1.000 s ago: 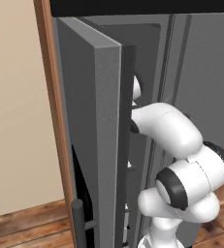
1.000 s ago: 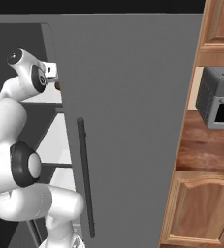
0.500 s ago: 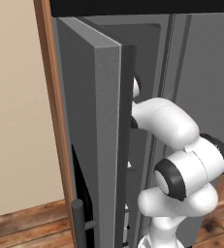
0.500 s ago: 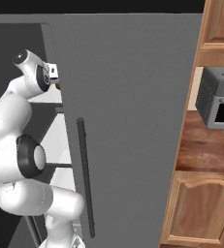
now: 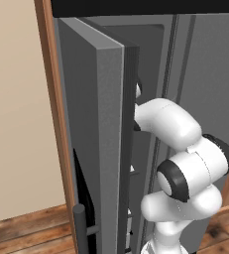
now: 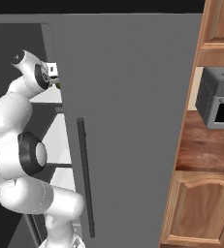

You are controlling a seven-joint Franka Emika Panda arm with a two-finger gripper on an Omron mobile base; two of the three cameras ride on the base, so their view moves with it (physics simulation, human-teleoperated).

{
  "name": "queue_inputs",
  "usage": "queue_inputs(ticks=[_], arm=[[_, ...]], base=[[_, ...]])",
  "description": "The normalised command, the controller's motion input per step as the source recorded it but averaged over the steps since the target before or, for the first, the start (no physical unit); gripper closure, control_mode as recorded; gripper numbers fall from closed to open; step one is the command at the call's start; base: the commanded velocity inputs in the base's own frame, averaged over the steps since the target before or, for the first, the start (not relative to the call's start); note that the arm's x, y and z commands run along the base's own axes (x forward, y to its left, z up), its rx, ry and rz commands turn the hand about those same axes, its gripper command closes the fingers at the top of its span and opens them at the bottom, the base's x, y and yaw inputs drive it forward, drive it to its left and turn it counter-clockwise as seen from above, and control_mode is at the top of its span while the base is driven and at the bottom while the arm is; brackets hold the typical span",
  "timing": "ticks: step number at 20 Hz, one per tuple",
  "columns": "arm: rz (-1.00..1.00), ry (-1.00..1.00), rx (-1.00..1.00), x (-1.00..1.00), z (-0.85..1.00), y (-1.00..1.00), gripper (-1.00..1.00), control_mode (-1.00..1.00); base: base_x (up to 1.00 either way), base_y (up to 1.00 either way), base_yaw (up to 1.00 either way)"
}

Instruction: Take the eggplant, kiwi, and kiwi from the freezer and place them in the bowl on the counter.

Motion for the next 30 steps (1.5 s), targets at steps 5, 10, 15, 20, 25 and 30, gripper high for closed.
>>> queue_inputs(ticks=[5,10,15,20,25,30], arm=[[0.00,0.00,-0.11,0.00,-0.26,0.00,-1.00,-1.00],[0.00,0.00,-0.06,0.10,-0.27,-0.02,1.00,-1.00],[0.00,-0.01,-0.02,0.01,-0.02,0.00,1.00,-1.00],[0.00,-0.04,0.00,-0.60,0.03,0.00,1.00,-1.00],[-0.07,-0.12,0.04,-1.00,0.28,0.00,1.00,-1.00],[-0.13,-0.04,0.15,-1.00,0.24,-0.12,1.00,-1.00]], base=[[0.00,0.00,0.00],[0.00,0.00,0.00],[0.00,0.00,0.00],[0.00,0.00,0.00],[0.00,0.00,0.00],[0.00,0.00,0.00]])
